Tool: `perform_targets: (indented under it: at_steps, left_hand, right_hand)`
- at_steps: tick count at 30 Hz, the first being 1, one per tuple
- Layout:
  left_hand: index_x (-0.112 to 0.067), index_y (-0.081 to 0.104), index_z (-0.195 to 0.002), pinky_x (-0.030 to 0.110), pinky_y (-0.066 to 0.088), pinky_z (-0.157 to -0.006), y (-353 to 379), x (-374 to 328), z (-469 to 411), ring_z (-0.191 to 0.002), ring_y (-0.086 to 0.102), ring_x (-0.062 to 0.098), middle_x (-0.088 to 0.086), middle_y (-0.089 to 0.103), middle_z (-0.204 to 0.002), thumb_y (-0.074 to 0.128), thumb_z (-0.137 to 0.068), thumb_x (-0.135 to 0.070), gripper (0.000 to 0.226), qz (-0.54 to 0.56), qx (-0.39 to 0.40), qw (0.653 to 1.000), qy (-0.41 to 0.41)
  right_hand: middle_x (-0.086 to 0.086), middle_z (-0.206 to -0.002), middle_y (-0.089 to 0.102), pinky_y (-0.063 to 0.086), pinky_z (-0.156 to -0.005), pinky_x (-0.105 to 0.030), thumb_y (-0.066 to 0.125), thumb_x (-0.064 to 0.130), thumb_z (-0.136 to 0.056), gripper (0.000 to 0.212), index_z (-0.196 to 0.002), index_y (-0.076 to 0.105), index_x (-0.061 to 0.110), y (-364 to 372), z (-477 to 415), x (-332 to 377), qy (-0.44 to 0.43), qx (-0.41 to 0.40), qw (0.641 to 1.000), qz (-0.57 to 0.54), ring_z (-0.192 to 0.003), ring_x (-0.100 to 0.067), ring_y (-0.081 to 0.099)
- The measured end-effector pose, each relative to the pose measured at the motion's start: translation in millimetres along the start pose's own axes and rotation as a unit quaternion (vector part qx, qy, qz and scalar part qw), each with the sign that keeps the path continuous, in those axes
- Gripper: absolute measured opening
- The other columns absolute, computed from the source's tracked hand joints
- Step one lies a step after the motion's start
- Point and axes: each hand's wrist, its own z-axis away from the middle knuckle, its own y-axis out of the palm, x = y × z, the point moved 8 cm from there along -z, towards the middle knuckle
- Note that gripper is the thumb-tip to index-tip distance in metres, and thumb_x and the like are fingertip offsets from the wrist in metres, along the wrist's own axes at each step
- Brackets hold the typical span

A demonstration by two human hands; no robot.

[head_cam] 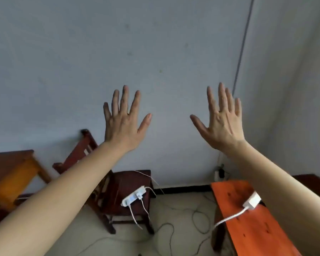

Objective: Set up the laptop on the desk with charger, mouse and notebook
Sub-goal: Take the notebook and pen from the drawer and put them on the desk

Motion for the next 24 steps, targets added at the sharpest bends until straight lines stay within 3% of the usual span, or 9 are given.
perform_targets:
  at_steps: [8, 14, 20, 24]
  left_hand:
    - [-0.023, 0.005, -0.158, 0.063, 0.012, -0.117, -50.4, 270.5, 90.8, -0.152, 0.0, 0.036, 0.013, -0.001, -0.166, 0.012, -0.098, -0.067, 0.074, -0.101, -0.001, 0.985, -0.137]
    - [-0.021, 0.009, -0.158, 0.065, 0.018, -0.114, -100.1, 477.0, 167.9, -0.151, 0.005, 0.038, 0.016, 0.004, -0.165, 0.016, -0.098, -0.065, 0.074, -0.172, 0.004, 0.951, -0.255]
    - [-0.019, 0.015, -0.157, 0.066, 0.021, -0.113, -129.0, 607.8, 241.7, -0.15, 0.009, 0.039, 0.018, 0.01, -0.164, 0.016, -0.098, -0.064, 0.075, -0.205, 0.01, 0.915, -0.346]
    - [-0.018, 0.02, -0.156, 0.067, 0.023, -0.113, -134.6, 681.2, 284.5, -0.149, 0.012, 0.039, 0.017, 0.013, -0.164, 0.021, -0.098, -0.062, 0.074, -0.219, 0.011, 0.889, -0.403]
  right_hand:
    - [-0.016, -0.171, -0.001, 0.008, -0.126, -0.057, 0.024, 0.074, -0.098, 0.087, -0.164, 0.002, 0.022, 77.0, -40.1, 305.3, -0.167, 0.015, 0.982, -0.091, -0.158, -0.036, 0.004]
    - [-0.016, -0.171, -0.002, 0.008, -0.126, -0.057, 0.019, 0.075, -0.097, 0.088, -0.164, 0.0, 0.022, 127.5, -40.0, 551.2, -0.264, 0.041, 0.952, -0.151, -0.158, -0.037, 0.004]
    - [-0.016, -0.171, -0.003, 0.011, -0.125, -0.059, 0.017, 0.075, -0.098, 0.087, -0.165, -0.001, 0.022, 159.8, -18.6, 739.0, -0.337, 0.07, 0.918, -0.198, -0.158, -0.037, 0.003]
    - [-0.019, -0.17, 0.007, 0.016, -0.124, -0.061, 0.022, 0.072, -0.098, 0.086, -0.164, 0.011, 0.019, 182.4, 0.4, 846.1, -0.387, 0.078, 0.886, -0.243, -0.156, -0.04, 0.013]
